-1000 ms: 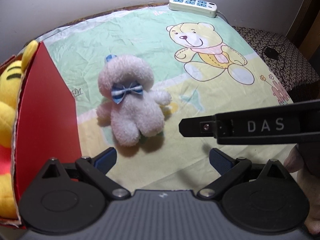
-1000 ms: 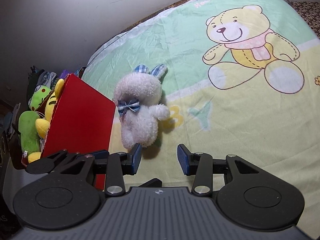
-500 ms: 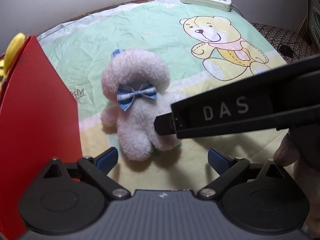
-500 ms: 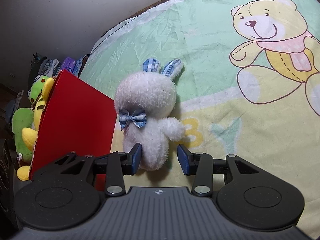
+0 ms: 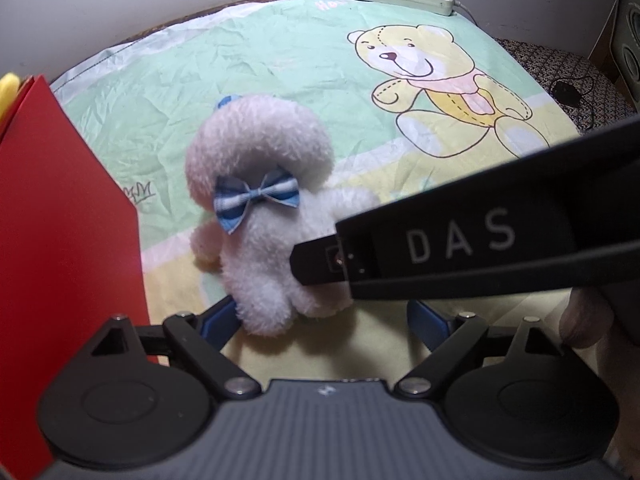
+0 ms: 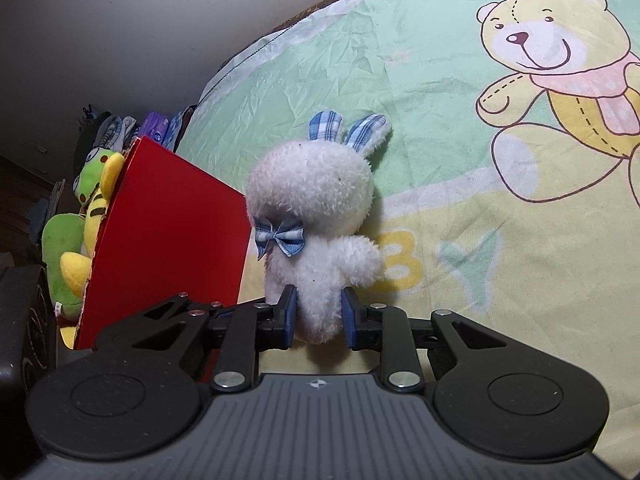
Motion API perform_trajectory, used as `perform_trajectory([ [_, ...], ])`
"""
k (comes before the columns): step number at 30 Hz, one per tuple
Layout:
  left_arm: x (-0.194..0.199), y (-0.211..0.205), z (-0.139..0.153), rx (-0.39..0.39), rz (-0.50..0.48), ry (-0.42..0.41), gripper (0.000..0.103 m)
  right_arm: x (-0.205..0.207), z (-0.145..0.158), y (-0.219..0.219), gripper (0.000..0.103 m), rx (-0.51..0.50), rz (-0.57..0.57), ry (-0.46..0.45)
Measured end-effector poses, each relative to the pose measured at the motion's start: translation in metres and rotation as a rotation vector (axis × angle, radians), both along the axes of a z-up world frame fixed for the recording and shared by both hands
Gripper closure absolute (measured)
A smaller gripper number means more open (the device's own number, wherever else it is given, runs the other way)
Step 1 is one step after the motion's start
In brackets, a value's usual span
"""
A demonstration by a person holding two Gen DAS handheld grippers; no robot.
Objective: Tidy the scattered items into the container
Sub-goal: 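Lower the open right gripper around the pink bunny's body and close it, then lift the pink bunny off the sheet with the right gripper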
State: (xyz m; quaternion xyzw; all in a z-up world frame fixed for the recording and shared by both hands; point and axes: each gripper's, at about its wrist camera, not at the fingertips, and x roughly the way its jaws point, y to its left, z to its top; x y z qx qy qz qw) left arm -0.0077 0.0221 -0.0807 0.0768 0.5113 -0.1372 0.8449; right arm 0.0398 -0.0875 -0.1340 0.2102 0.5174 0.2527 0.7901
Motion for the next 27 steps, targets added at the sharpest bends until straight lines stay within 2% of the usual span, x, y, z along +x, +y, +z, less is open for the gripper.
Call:
perform_trajectory([
  [5, -0.015, -0.002, 0.006, -0.03, -0.034, 0.009, 0.016, -0.013, 0.005, -0.005, 0.078, -0.014, -0.011, -0.002],
  [15, -0.068, -0.019, 0.007, -0.014, -0.216, 0.016, 0.016, -0.059, 0.008, -0.016, 0.078, -0.053, -0.044, 0.014],
  [27, -0.11, -0.016, 0.016, -0.036, -0.308, 0.02, 0.016, -0.115, 0.006, -0.015, 0.078, -0.068, -0.062, 0.057],
])
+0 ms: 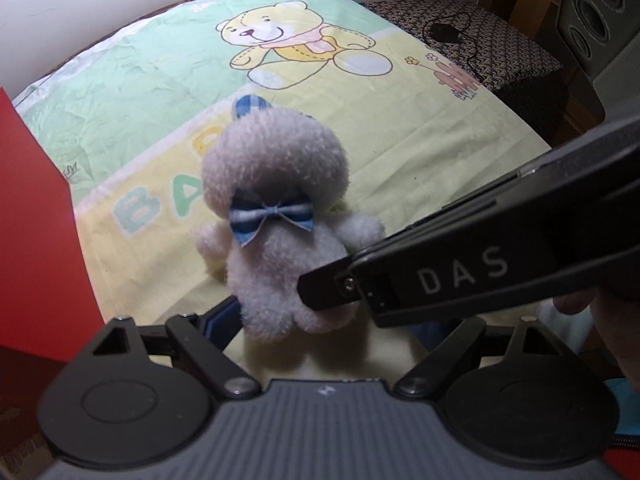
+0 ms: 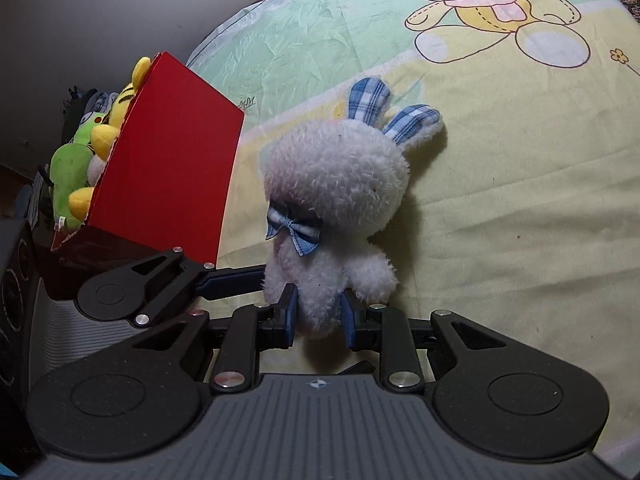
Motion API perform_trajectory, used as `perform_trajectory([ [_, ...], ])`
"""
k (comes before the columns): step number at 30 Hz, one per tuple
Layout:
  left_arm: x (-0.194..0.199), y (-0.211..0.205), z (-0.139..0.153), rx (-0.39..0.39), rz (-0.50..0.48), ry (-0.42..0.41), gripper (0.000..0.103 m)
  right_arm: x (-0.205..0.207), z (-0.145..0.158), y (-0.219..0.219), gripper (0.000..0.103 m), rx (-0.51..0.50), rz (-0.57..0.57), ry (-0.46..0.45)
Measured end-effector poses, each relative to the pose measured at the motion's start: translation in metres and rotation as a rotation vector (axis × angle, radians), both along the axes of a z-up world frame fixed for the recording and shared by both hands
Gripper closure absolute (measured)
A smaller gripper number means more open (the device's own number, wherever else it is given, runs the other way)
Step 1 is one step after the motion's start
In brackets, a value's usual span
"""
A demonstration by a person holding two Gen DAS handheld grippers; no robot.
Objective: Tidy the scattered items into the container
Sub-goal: 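Lift the pink bunny off the sheet with the right gripper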
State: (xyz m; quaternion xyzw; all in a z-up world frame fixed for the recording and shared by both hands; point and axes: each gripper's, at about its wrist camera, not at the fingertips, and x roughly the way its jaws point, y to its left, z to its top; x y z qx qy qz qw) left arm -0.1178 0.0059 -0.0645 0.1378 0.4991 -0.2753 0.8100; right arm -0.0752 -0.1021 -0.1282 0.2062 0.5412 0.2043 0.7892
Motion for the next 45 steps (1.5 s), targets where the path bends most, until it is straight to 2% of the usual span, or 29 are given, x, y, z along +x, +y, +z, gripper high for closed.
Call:
perform_trajectory([
  [8, -0.026, -0.009, 0.0, -0.012, -0.092, -0.011, 0.016, -0.026, -0.001, -0.017, 0.078, -0.003, -0.063, 0.021],
  [13, -0.029, -0.002, 0.011, -0.079, -0.105, -0.032, 0.015, -0.034, -0.002, -0.031, 0.073, 0.026, -0.154, 0.021],
  [18, -0.022, 0.007, 0.021, -0.125, -0.063, -0.055, 0.011, -0.035, 0.003, -0.031, 0.066, -0.006, -0.18, -0.018],
  [23, -0.001, 0.012, 0.015, -0.173, 0.019, -0.017, 0.011, -0.031, 0.004, -0.041, 0.065, 0.025, -0.236, -0.032],
  [26, 0.007, 0.012, 0.009, -0.194, 0.066, 0.012, 0.011, -0.027, 0.006, -0.046, 0.051, 0.014, -0.279, -0.045],
  [32, 0.02, 0.005, 0.001, -0.155, 0.105, 0.028, 0.011, -0.015, 0.003, -0.04, 0.049, 0.029, -0.243, -0.06],
  [37, 0.024, 0.004, -0.002, -0.129, 0.099, 0.055, 0.012, -0.002, -0.002, -0.033, 0.05, 0.06, -0.201, -0.053],
  [45, 0.03, 0.001, -0.008, -0.086, 0.096, 0.054, 0.009, 0.011, -0.013, -0.028, 0.05, 0.129, -0.164, -0.018],
])
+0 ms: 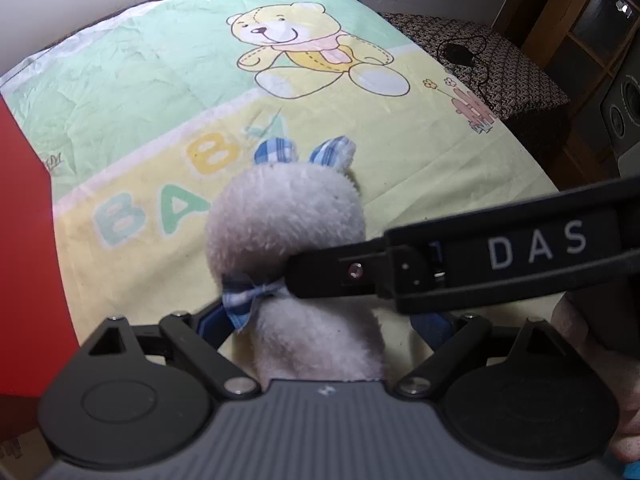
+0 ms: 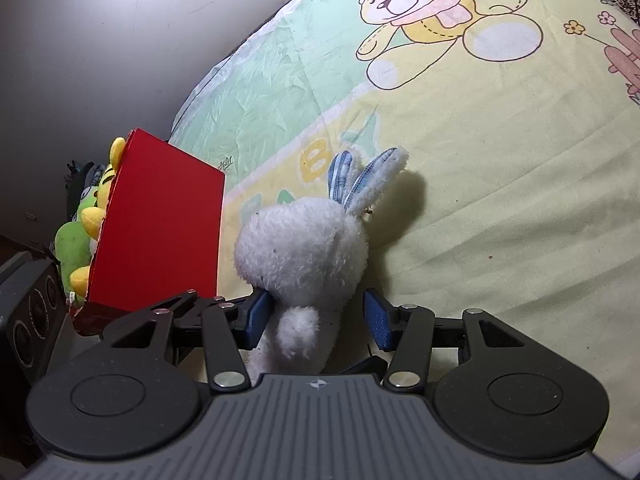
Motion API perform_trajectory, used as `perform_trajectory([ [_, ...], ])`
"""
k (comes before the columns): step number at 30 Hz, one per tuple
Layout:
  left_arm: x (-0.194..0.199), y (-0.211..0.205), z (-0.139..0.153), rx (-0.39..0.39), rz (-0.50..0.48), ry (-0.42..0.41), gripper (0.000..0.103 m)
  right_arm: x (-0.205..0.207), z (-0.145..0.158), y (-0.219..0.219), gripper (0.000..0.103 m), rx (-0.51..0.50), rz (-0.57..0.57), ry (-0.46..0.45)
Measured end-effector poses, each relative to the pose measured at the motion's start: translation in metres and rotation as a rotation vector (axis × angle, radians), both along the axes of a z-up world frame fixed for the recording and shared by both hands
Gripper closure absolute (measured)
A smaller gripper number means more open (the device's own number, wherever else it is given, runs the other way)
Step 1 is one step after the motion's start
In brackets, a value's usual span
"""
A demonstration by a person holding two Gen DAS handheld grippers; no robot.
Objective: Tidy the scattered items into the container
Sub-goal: 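Lift the pink bunny off the sheet with the right gripper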
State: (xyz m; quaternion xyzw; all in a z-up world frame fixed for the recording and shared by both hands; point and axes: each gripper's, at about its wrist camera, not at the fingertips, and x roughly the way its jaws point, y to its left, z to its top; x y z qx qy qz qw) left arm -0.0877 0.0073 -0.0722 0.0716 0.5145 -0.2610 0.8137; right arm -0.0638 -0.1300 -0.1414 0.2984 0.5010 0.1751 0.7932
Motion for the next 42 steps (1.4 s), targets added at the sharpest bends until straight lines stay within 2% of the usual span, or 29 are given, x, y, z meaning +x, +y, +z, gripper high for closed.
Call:
perform_trajectory([
  [4, 0.001, 0.001, -0.002, -0.006, 0.006, 0.004, 0.006, 0.002, 0.001, 0.004, 0.055, -0.008, 0.034, -0.014],
  [17, 0.005, 0.001, -0.006, 0.013, -0.021, 0.027, 0.002, 0.01, -0.001, 0.009, 0.056, 0.019, 0.089, -0.002],
  [26, -0.005, -0.012, -0.01, 0.097, -0.07, -0.027, 0.003, 0.011, 0.0, 0.013, 0.059, 0.002, 0.111, -0.015],
  [35, -0.011, -0.007, -0.002, 0.114, -0.034, -0.073, 0.031, 0.0, 0.009, 0.015, 0.06, -0.023, 0.118, -0.041],
  [37, -0.013, -0.006, 0.0, 0.116, -0.026, -0.085, 0.044, -0.003, 0.012, 0.016, 0.061, -0.021, 0.119, -0.053],
  [38, -0.014, -0.006, 0.001, 0.113, -0.024, -0.086, 0.048, -0.005, 0.014, 0.017, 0.061, -0.024, 0.12, -0.059],
  [42, -0.022, -0.005, 0.005, 0.092, -0.025, -0.09, 0.05, -0.013, 0.019, 0.018, 0.061, -0.032, 0.118, -0.083],
])
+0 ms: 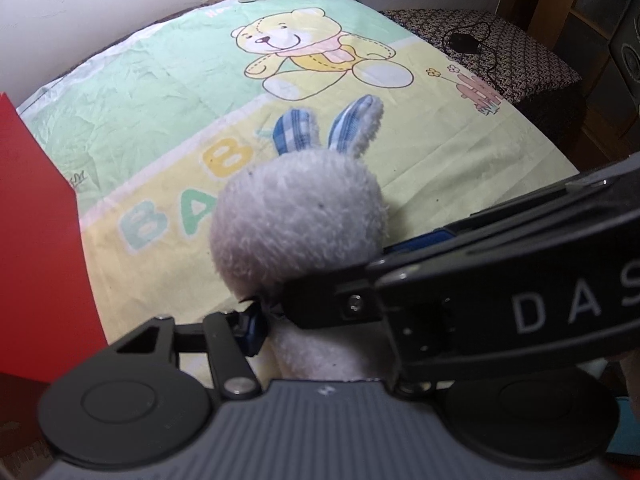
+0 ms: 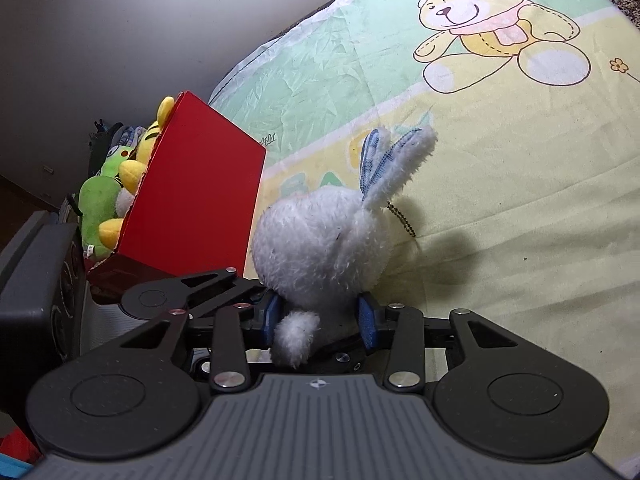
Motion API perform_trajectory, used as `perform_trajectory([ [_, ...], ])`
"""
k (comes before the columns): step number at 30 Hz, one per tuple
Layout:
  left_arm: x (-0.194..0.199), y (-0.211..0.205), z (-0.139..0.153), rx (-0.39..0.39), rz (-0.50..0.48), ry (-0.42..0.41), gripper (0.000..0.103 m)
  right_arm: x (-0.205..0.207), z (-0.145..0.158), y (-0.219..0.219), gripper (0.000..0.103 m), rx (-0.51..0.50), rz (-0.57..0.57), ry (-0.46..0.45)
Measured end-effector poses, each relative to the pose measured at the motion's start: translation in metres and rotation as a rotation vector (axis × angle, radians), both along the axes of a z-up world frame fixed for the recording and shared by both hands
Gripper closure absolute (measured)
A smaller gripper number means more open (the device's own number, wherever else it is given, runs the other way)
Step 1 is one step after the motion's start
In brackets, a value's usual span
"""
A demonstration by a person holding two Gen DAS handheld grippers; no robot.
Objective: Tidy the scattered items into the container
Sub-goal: 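Lift the pink bunny off the sheet with the right gripper, then carry the held pink bunny with the right gripper over the red box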
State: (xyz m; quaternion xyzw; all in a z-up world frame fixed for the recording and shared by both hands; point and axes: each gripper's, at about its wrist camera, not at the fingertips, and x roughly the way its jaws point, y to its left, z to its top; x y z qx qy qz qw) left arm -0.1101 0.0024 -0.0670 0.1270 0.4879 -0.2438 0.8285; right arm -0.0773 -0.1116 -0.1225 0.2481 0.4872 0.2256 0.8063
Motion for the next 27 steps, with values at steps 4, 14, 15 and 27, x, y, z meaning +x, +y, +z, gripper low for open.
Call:
perform_trajectory([
  [4, -0.009, 0.005, 0.008, -0.018, 0.005, -0.026, 0.051, -0.008, 0.004, 0.0, 0.061, 0.01, -0.003, -0.025],
  [14, -0.03, 0.021, 0.037, -0.03, 0.051, -0.119, 0.051, -0.029, 0.029, 0.014, 0.061, 0.023, 0.043, -0.154],
  [15, -0.031, 0.024, 0.04, -0.037, 0.062, -0.119, 0.051, -0.03, 0.031, 0.016, 0.061, 0.026, 0.049, -0.161],
  [27, -0.04, 0.063, 0.083, -0.08, 0.108, -0.229, 0.051, -0.031, 0.065, 0.047, 0.06, 0.064, 0.068, -0.264],
])
